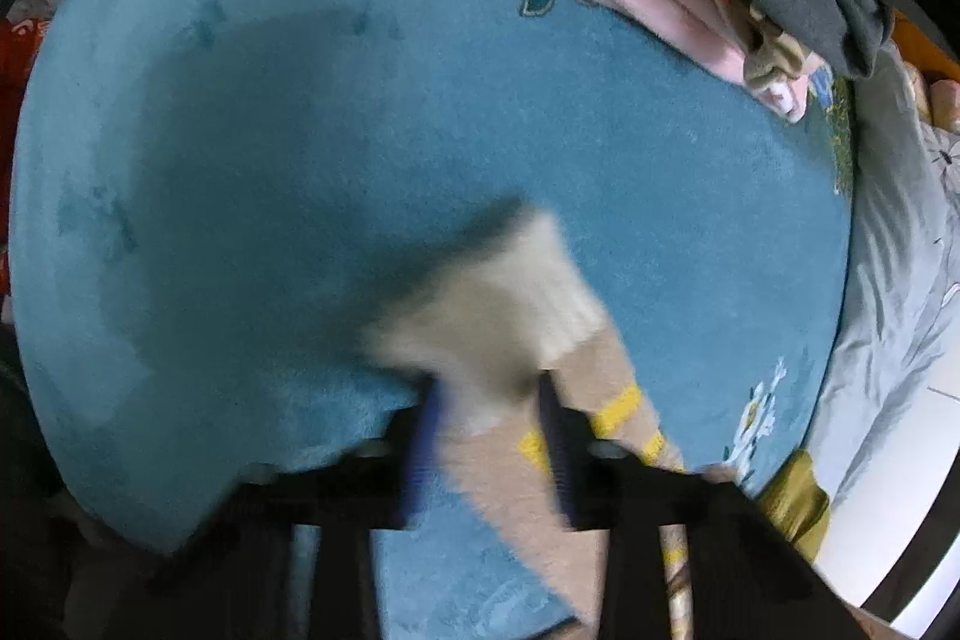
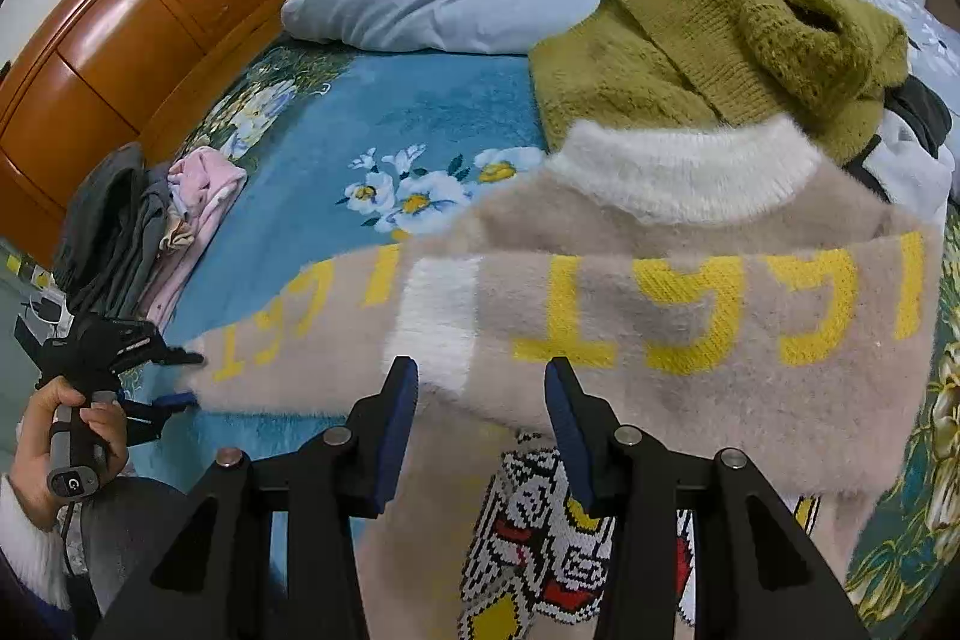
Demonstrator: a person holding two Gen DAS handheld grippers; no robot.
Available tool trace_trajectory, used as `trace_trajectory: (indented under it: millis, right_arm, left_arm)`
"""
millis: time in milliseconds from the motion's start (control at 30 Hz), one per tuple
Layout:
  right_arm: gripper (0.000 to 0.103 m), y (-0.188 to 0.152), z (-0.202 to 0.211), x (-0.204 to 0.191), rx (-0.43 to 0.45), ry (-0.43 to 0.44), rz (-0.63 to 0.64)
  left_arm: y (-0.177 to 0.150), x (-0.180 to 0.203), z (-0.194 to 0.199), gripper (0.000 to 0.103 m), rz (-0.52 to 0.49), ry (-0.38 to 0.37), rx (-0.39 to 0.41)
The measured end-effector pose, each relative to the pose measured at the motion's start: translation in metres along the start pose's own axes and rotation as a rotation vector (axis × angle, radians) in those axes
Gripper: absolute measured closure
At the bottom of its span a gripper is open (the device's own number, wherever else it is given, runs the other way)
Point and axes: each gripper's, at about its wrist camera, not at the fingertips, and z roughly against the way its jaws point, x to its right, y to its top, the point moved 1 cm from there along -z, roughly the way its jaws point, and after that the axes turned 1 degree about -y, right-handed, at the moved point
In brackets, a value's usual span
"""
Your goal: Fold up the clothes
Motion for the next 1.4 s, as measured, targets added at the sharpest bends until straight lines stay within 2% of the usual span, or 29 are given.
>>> trace_trajectory:
  millis: [67, 133, 233, 300, 367, 433, 533, 633, 700, 767, 900, 1000, 1100, 1233, 1333, 1400]
  right_arm:
    - [0.058, -0.001, -0.001, 0.003, -0.009, 0.002, -0.017]
    - [0.058, -0.002, -0.002, 0.006, -0.015, 0.001, -0.033]
    - [0.058, -0.004, 0.000, 0.011, -0.012, -0.002, -0.049]
    - [0.058, -0.005, 0.003, 0.015, -0.008, -0.002, -0.058]
    - [0.058, -0.006, 0.004, 0.021, -0.006, -0.004, -0.073]
    - [0.058, -0.006, 0.006, 0.028, -0.004, -0.009, -0.093]
    - [0.058, -0.007, 0.008, 0.042, 0.000, -0.026, -0.124]
    - [0.058, -0.008, 0.014, 0.061, 0.013, -0.040, -0.171]
    - [0.058, -0.008, 0.020, 0.077, 0.025, -0.054, -0.209]
    - [0.058, -0.010, 0.026, 0.093, 0.033, -0.074, -0.244]
    - [0.058, -0.017, 0.038, 0.129, 0.043, -0.127, -0.311]
    - [0.058, -0.025, 0.046, 0.152, 0.042, -0.161, -0.357]
    - [0.058, -0.034, 0.051, 0.168, 0.034, -0.186, -0.378]
    - [0.058, -0.043, 0.051, 0.176, 0.023, -0.194, -0.388]
    - [0.058, -0.048, 0.049, 0.176, 0.019, -0.177, -0.395]
    - [0.058, -0.051, 0.048, 0.175, 0.017, -0.176, -0.387]
  left_arm:
    - [-0.001, 0.001, 0.001, 0.095, -0.003, -0.013, 0.003]
    - [-0.003, 0.004, 0.006, 0.096, -0.024, -0.021, 0.027]
    - [-0.013, 0.022, 0.023, 0.096, -0.134, -0.022, 0.116]
    - [-0.033, 0.048, 0.041, 0.096, -0.305, -0.028, 0.222]
    - [-0.065, 0.076, 0.063, 0.096, -0.518, -0.048, 0.339]
    - [-0.107, 0.096, 0.077, 0.096, -0.691, -0.098, 0.376]
    - [-0.179, 0.142, 0.093, 0.096, -0.892, -0.219, 0.338]
    - [-0.239, 0.185, 0.111, 0.096, -1.079, -0.378, 0.276]
    - [-0.276, 0.207, 0.118, 0.097, -1.178, -0.461, 0.209]
    - [-0.313, 0.224, 0.114, 0.097, -1.251, -0.500, 0.123]
    - [-0.380, 0.241, 0.085, 0.096, -1.351, -0.473, 0.001]
    - [-0.408, 0.237, 0.049, 0.097, -1.352, -0.432, -0.148]
    - [-0.429, 0.230, 0.013, 0.097, -1.365, -0.363, -0.252]
    - [-0.454, 0.214, -0.016, 0.096, -1.370, -0.312, -0.337]
    - [-0.458, 0.211, -0.029, 0.094, -1.386, -0.276, -0.358]
    - [-0.458, 0.209, -0.033, 0.091, -1.381, -0.280, -0.376]
